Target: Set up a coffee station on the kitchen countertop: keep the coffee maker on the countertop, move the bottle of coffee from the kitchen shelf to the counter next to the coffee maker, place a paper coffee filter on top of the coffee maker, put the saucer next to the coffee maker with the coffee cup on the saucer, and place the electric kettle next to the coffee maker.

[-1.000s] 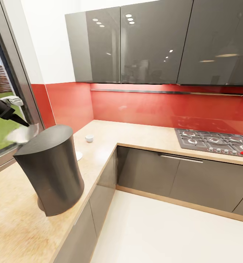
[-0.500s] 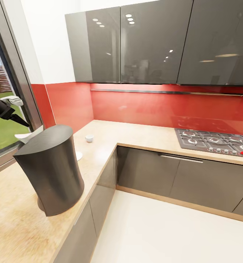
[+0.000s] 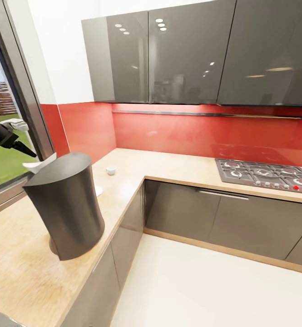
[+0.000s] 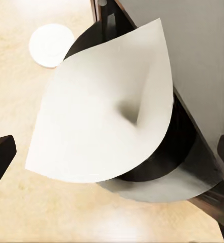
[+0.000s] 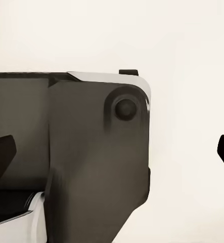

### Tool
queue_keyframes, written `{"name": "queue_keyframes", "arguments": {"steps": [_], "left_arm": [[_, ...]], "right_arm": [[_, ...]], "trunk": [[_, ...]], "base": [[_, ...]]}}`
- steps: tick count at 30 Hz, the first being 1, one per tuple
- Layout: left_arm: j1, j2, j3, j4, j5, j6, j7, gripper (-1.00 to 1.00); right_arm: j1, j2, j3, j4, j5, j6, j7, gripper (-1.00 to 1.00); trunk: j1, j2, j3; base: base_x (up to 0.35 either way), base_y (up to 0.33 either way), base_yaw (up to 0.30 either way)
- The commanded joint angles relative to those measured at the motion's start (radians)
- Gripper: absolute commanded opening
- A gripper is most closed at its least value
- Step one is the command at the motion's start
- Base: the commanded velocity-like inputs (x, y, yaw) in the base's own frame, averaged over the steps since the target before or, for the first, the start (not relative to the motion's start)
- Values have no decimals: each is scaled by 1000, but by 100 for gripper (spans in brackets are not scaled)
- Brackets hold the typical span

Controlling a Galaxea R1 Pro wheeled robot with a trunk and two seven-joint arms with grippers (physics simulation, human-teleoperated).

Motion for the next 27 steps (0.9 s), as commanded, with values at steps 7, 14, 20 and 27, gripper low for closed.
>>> {"name": "queue_keyframes", "arguments": {"steps": [7, 14, 20, 27], "left_arm": [[-1, 3, 91, -92, -11, 17, -6, 100], [-2, 5, 159, -147, -12, 23, -6, 100], [-5, 5, 163, -151, -12, 27, -6, 100], [-7, 5, 163, -154, -12, 33, -6, 100]], "right_arm": [[-1, 0, 0, 0, 0, -3, 0, 100], [-1, 0, -1, 0, 0, -3, -1, 100], [-1, 0, -1, -1, 0, -3, -1, 100], [-1, 0, -1, -1, 0, -3, -1, 100]], "trunk": [[0, -2, -2], [0, -2, -2], [0, -2, -2], [0, -2, -1]], "base": [[-14, -4, 0], [0, 0, 0], [0, 0, 0], [0, 0, -131]]}}
